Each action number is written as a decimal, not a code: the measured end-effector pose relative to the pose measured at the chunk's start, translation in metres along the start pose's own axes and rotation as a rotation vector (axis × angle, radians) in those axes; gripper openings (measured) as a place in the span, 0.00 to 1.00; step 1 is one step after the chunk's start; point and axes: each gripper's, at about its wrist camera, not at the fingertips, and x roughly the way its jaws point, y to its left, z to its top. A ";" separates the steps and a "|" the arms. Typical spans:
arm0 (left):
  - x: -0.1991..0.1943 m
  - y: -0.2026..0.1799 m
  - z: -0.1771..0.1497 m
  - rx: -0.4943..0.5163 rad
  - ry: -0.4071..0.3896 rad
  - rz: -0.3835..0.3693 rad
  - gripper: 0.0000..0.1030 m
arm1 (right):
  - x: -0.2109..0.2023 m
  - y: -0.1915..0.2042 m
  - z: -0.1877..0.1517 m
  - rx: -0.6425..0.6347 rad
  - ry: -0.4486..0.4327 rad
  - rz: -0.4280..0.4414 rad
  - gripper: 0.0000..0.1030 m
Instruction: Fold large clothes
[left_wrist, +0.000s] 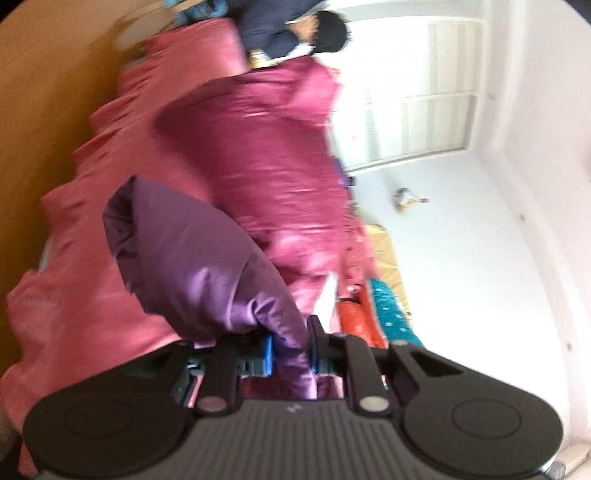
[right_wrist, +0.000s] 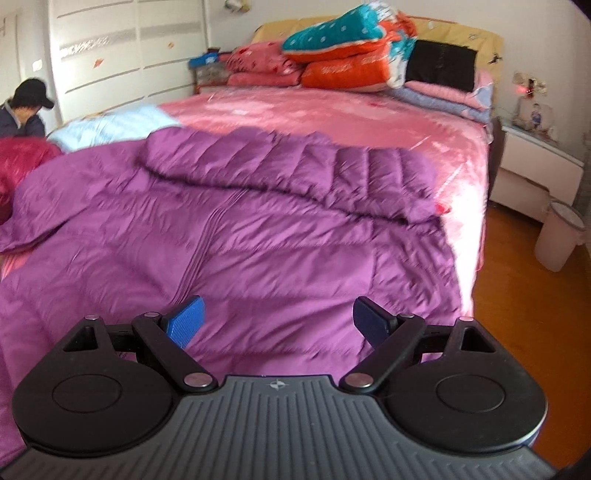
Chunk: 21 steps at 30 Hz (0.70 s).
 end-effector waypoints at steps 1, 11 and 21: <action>0.002 -0.013 0.001 0.024 -0.004 -0.014 0.14 | -0.001 -0.003 0.004 0.008 -0.014 -0.004 1.00; 0.048 -0.155 -0.015 0.282 0.014 -0.153 0.14 | 0.022 -0.054 0.045 0.182 -0.096 0.010 1.00; 0.120 -0.281 -0.093 0.545 0.126 -0.276 0.15 | 0.063 -0.112 0.060 0.349 -0.173 0.143 1.00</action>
